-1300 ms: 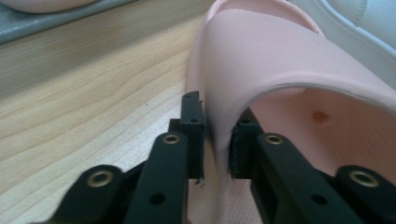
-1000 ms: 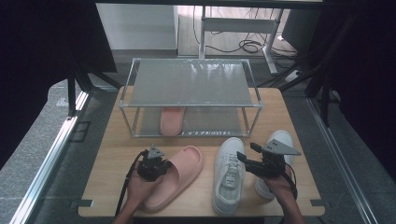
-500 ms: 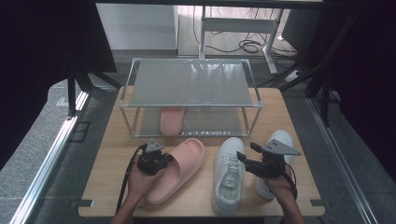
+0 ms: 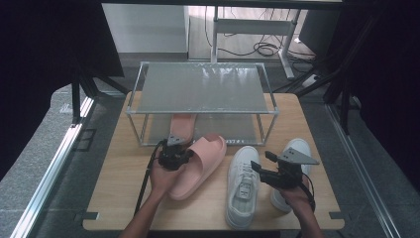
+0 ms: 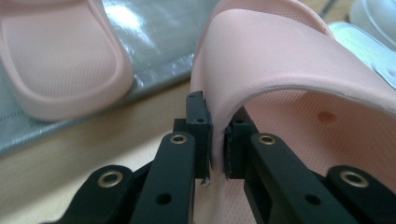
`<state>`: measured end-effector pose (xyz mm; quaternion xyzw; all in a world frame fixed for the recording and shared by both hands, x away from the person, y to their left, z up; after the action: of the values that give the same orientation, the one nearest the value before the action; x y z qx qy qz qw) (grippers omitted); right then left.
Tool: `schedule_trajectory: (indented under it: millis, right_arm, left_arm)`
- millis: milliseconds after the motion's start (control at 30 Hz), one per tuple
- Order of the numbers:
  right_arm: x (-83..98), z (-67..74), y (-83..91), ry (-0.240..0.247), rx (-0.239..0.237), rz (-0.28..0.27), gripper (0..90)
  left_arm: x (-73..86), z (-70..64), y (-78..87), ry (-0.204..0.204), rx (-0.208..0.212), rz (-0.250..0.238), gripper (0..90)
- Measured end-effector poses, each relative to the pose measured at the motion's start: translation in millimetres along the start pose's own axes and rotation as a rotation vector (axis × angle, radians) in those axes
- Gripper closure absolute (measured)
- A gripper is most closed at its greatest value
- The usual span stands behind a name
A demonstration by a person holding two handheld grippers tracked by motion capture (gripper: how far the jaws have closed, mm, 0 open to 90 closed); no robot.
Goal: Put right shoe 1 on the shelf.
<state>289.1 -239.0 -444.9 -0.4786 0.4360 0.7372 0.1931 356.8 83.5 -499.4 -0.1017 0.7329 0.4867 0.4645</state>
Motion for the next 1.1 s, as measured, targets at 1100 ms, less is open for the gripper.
schedule_trajectory:
  millis: [1100]
  right_arm:
    - [-0.1,-3.2,2.4,-0.015,-0.005,-0.007,34.7]
  left_arm:
    - [-28.7,9.7,-73.3,0.110,-0.173,-0.010,82.2]
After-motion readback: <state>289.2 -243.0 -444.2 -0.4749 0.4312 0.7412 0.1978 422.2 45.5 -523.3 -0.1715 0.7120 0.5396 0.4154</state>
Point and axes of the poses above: each handheld gripper's, and its own axes: y roughly backward along the jaws, x roughly out of its underside, z roughly to its left, the point moved 2 cm from there along -y, roughly forward along the jaws, and after that the axes turned 7 degrees about -y, right-handed, at the moved point
